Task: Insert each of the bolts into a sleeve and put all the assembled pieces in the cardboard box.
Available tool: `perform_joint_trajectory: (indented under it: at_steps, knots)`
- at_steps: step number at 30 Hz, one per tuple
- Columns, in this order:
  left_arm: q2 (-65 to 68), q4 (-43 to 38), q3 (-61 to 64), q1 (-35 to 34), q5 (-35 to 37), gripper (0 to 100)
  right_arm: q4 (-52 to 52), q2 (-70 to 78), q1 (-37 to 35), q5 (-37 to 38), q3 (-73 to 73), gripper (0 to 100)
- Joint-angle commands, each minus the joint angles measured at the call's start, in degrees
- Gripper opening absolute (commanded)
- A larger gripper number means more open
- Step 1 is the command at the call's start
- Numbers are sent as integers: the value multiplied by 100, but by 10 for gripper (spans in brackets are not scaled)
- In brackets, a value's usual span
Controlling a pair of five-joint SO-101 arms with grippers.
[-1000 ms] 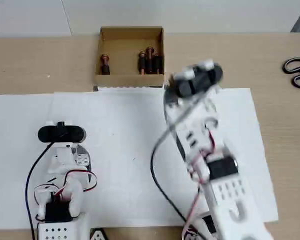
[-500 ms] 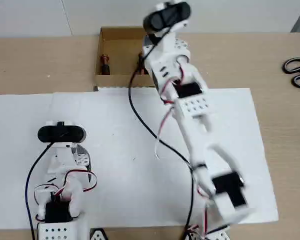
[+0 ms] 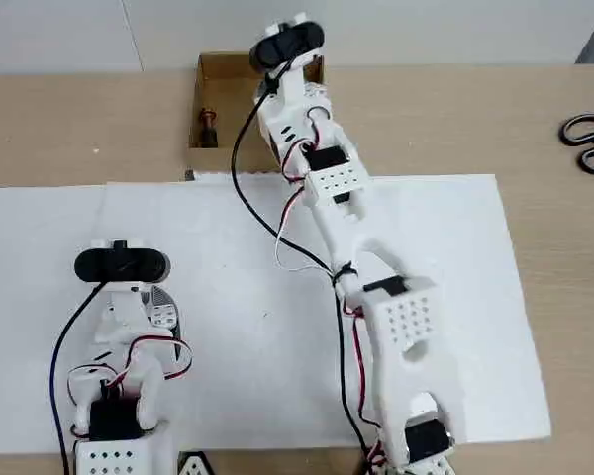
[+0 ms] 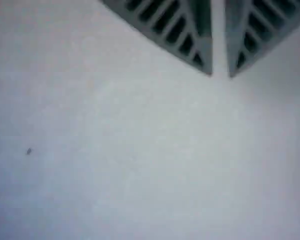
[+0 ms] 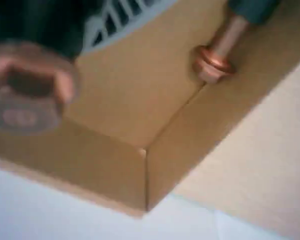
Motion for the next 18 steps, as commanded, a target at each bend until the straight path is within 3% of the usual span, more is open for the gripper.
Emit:
perform_joint_trajectory:
  at_steps: [1,4,10,18]
  knots:
    - [-62,-123,-13,18,-35,6,-92,136,-119,273,-1002,4]
    - [-62,-123,-13,18,-35,6,251,391,-207,695,-1336,17]
    - [-62,-123,-13,18,-35,6,664,488,-233,721,-1503,188]
    - [-62,-123,-13,18,-35,6,690,488,-215,738,-1512,131]
